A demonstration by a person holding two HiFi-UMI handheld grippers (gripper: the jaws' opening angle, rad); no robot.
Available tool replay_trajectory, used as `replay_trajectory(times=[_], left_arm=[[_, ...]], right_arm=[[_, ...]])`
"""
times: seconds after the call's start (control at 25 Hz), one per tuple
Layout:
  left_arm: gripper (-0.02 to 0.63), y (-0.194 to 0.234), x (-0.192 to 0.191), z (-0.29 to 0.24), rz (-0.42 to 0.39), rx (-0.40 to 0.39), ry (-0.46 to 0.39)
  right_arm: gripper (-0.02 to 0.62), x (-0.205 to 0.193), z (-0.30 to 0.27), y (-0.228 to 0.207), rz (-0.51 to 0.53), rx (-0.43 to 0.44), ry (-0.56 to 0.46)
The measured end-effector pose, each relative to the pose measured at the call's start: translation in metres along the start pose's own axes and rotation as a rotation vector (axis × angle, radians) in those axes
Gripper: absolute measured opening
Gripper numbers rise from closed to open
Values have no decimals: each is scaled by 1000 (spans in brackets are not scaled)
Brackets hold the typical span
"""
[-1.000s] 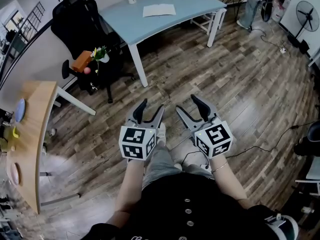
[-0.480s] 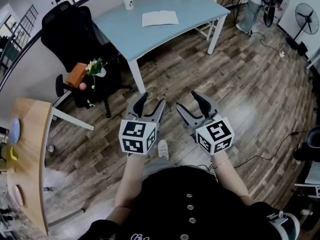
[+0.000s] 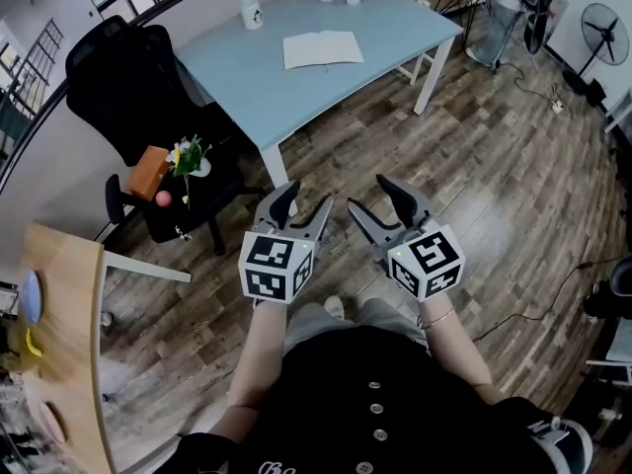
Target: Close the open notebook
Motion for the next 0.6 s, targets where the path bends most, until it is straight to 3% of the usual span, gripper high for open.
replay_trajectory(times=[0.32, 0.6], left_arm=[[227, 26, -6, -22, 59, 10, 21], [227, 44, -9, -49, 50, 10, 59]], right_arm=[[247, -3, -33, -21, -14, 7, 46], [247, 0, -71, -42, -34, 22, 26]])
Point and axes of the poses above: the fingertips, and each gripper's own axes: z backward along the fingers, y to its left, x out of its top, the point moved 7 cm from there along z, backward along the fingers, and after that the axes turned 3 degrees about -y, right-handed, at the moved point
